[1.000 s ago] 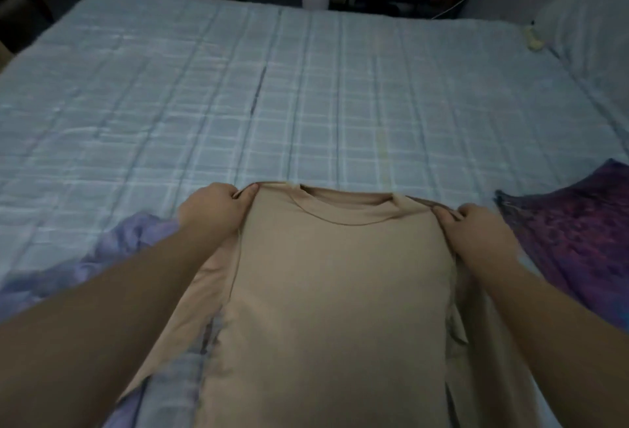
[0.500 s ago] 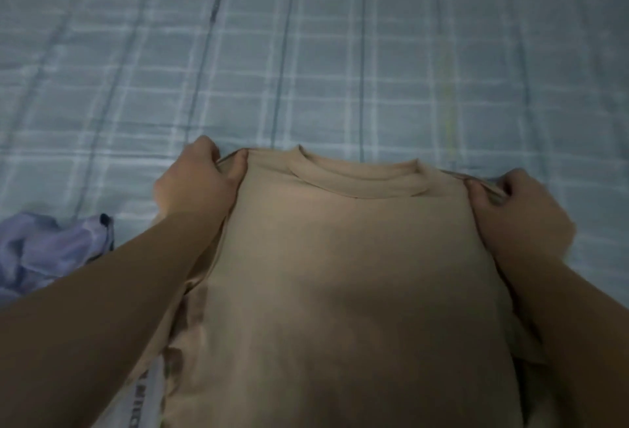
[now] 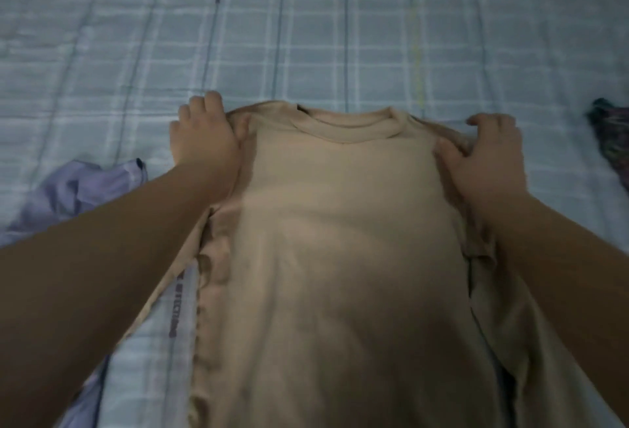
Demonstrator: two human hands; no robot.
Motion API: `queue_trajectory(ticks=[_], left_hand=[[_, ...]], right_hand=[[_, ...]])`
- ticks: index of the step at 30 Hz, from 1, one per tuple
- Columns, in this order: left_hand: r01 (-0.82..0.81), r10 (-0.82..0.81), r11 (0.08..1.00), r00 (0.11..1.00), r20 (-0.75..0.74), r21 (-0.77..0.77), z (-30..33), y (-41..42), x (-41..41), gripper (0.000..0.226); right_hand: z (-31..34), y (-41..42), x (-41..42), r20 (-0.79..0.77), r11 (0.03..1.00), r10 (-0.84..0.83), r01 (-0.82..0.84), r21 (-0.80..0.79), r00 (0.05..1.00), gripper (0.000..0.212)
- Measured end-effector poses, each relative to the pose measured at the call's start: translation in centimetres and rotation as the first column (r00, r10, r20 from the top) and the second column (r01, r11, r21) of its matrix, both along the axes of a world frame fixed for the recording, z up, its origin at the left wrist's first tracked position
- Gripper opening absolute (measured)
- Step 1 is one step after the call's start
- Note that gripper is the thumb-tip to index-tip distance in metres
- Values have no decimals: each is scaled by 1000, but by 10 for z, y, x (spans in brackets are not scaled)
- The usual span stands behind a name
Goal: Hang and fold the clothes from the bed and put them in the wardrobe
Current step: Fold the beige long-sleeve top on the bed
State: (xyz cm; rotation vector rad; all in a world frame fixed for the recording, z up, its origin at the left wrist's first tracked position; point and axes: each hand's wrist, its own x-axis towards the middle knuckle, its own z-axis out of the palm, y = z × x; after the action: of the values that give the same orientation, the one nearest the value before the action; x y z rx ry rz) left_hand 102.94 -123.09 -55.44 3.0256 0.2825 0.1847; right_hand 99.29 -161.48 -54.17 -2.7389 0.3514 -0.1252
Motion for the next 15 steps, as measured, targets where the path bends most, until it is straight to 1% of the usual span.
queue_trajectory(ticks=[2, 3, 4, 7, 9, 10, 12, 14, 15], left_hand=[[115, -110, 988, 992, 58, -99, 8, -1, -37, 51], [178, -166, 969, 983, 79, -173, 7, -1, -61, 49], [243, -231, 944, 970, 78, -222, 4, 0, -89, 47], [388, -412, 880, 911, -33, -272, -5, 5, -192, 49], [386, -438, 870, 890, -123, -306, -6, 10, -263, 50], [369, -433, 875, 886, -168, -313, -6, 13, -296, 52], [329, -403, 898, 882, -243, -292, -8, 18, -351, 57], [283, -374, 902, 890, -260, -327, -9, 24, -392, 60], [231, -337, 898, 907, -251, -374, -6, 25, -406, 60]], right_hand=[[14, 19, -48, 124, 999, 34, -36, 11, 992, 45], [17, 29, -79, 141, 997, 39, -47, 55, 989, 44], [16, 38, -112, 130, 993, 41, -55, 106, 991, 44], [4, 56, -221, 23, 980, 90, -92, 176, 996, 50], [-4, 61, -286, -97, 974, 125, -104, 199, 987, 56], [-7, 63, -316, -146, 979, 123, -96, 179, 982, 57], [-14, 65, -364, -204, 991, 120, -105, 87, 972, 58], [-15, 63, -398, -225, 995, 95, -86, 51, 970, 57], [-12, 61, -409, -233, 997, 47, -31, 70, 971, 56]])
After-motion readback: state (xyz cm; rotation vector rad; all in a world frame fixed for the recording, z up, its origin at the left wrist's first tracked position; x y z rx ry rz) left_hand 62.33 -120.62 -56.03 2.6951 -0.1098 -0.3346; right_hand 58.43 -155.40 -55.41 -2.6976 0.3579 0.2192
